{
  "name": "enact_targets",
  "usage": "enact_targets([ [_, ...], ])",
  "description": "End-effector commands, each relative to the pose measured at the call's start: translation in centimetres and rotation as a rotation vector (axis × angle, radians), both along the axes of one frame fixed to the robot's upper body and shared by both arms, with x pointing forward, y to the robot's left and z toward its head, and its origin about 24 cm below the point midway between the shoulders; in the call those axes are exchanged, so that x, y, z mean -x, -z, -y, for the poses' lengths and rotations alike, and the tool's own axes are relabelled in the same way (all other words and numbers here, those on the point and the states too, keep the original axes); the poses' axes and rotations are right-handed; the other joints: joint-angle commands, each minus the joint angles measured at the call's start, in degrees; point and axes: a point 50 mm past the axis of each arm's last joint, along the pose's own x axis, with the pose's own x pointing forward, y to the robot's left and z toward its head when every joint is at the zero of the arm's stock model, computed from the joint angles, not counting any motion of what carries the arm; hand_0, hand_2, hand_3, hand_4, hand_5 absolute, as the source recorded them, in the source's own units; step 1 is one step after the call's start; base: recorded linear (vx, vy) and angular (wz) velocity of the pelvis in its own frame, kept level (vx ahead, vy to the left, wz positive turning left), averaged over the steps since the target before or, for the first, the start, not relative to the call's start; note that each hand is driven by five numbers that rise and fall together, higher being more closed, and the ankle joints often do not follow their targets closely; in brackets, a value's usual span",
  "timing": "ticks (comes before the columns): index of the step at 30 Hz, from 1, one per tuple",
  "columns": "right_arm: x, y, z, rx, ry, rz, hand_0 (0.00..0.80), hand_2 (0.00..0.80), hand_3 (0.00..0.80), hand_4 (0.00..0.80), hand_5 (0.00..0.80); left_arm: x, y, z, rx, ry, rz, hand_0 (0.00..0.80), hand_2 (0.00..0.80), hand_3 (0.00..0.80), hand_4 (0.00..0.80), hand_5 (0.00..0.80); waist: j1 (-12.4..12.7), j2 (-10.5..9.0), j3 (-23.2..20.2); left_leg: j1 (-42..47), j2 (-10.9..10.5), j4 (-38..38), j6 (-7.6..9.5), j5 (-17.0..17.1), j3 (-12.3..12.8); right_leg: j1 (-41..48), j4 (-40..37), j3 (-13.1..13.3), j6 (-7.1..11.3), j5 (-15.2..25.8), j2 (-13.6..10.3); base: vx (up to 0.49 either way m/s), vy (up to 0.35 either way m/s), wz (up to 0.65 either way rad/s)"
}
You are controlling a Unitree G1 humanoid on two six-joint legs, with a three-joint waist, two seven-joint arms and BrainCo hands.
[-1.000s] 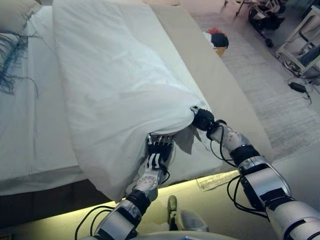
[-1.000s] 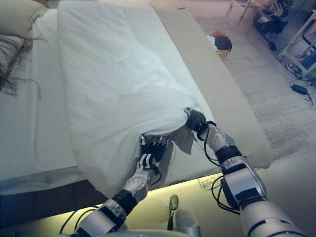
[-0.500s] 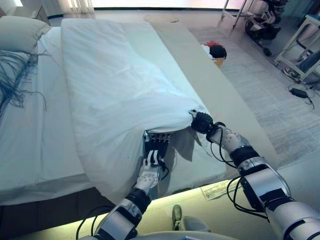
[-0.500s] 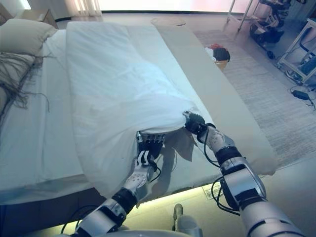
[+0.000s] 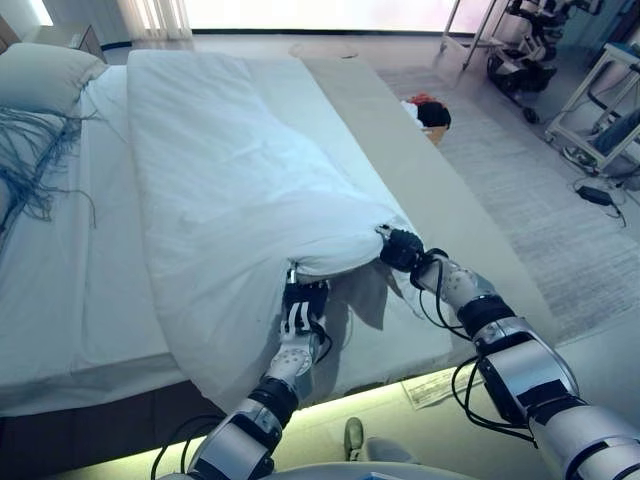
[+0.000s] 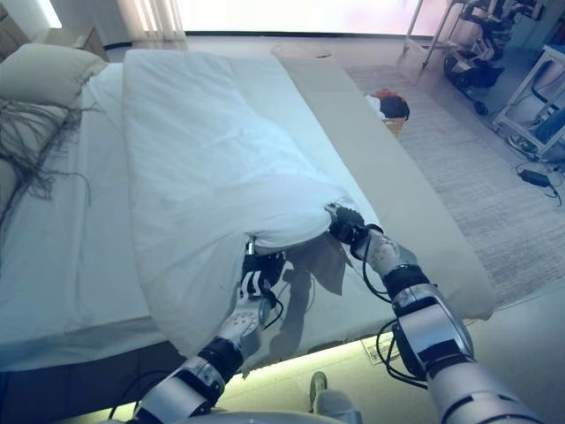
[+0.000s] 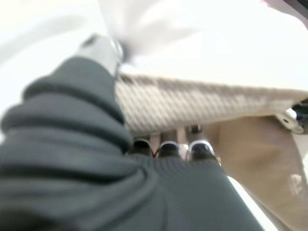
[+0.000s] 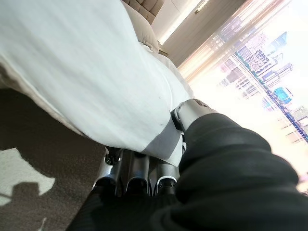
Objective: Make the bed neatly
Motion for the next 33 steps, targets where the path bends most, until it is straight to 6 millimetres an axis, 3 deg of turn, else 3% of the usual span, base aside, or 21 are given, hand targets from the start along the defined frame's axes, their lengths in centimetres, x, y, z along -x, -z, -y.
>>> enact_targets([
  [1, -1.8, -3.6, 2.0, -0.011, 0.073, 0.138, 0.8, 0.8, 0.8, 0.8, 0.8, -0.4, -1.6, 3.4, 0.068, 0.033, 0.05, 0.8, 0.8, 0.8, 0.8, 0.8, 0.37, -1.22, -2.71, 0.03, 3.79, 1.91, -0.75, 0.07, 0.83, 2.04, 3.53, -1.04, 4.38, -4.41, -4.08, 0.0, 0.0, 0.0],
  [13, -1.1, -2.0, 2.2, 0.081, 0.0, 0.081, 0.8, 0.8, 0.8, 0.8, 0.8, -0.1, -0.5, 2.2, 0.038, -0.002, -0.012, 0.8, 0.8, 0.8, 0.8, 0.8, 1.34, -1.31, -2.45, -0.55, 3.55, 1.73, -0.57, 0.22, -0.06, 2.33, 3.08, -1.92, 4.43, -4.35, -4.28, 0.0, 0.0, 0.0],
  [14, -0.9, -1.5, 2.3, 0.134, -0.029, 0.055, 0.48, 0.48, 0.48, 0.48, 0.48, -0.1, -0.4, 2.0, 0.034, -0.004, -0.018, 0.8, 0.8, 0.8, 0.8, 0.8, 1.47, -1.37, -2.45, -0.68, 3.51, 1.73, -0.55, 0.26, -0.2, 2.31, 3.07, -2.07, 4.45, -4.34, -4.36, 0.0, 0.0, 0.0],
  [15, -0.5, -0.8, 2.3, 0.198, -0.069, 0.017, 0.0, 0.0, 0.0, 0.0, 0.0, -0.1, -0.1, 1.8, 0.027, -0.01, -0.028, 0.8, 0.8, 0.8, 0.8, 0.8, 1.65, -1.43, -2.47, -0.75, 3.48, 1.61, -0.53, 0.36, -0.36, 2.37, 2.94, -2.24, 4.45, -4.27, -4.44, -0.02, 0.012, 0.04],
  [19, 1.1, 1.7, 3.1, 0.288, -0.179, -0.089, 0.0, 0.0, 0.0, 0.0, 0.0, 0.3, 1.2, 0.0, -0.007, -0.036, -0.062, 0.8, 0.8, 0.8, 0.8, 0.8, 2.29, -1.54, -2.38, -0.86, 3.1, 0.95, -0.38, 0.72, -0.93, 2.56, 2.62, -2.73, 4.48, -4.23, -4.64, -0.024, 0.03, 0.11],
  [22, 3.5, 5.0, 4.1, 0.379, -0.265, -0.216, 0.0, 0.0, 0.0, 0.0, 0.0, 0.7, 2.2, -1.6, -0.053, -0.05, -0.095, 0.8, 0.8, 0.8, 0.8, 0.8, 2.87, -1.45, -2.18, -1.18, 2.68, 0.63, -0.12, 0.89, -1.93, 2.63, 2.6, -3.09, 4.49, -4.24, -4.88, -0.025, 0.035, 0.06],
  [29, 12.2, 12.7, 7.1, 0.361, -0.336, -0.475, 0.0, 0.0, 0.0, 0.0, 0.0, 1.7, 4.3, -7.3, -0.201, -0.068, -0.144, 0.8, 0.8, 0.8, 0.8, 0.8, 4.8, -0.58, -1.82, -1.66, 1.5, 0.13, 0.35, 1.14, -4.87, 3.71, 2.12, -4.98, 4.53, -4.19, -5.59, 0.005, 0.033, 0.17],
  [33, 16.7, 15.4, 7.6, 0.355, -0.367, -0.571, 0.0, 0.0, 0.0, 0.0, 0.0, 2.8, 5.3, -10.0, -0.25, -0.099, -0.17, 0.8, 0.8, 0.8, 0.8, 0.8, 5.44, -0.13, -2.03, -1.67, 1.08, -0.12, 0.41, 1.18, -5.9, 4.4, 1.51, -5.75, 4.7, -4.09, -5.9, 0.011, 0.034, 0.12],
])
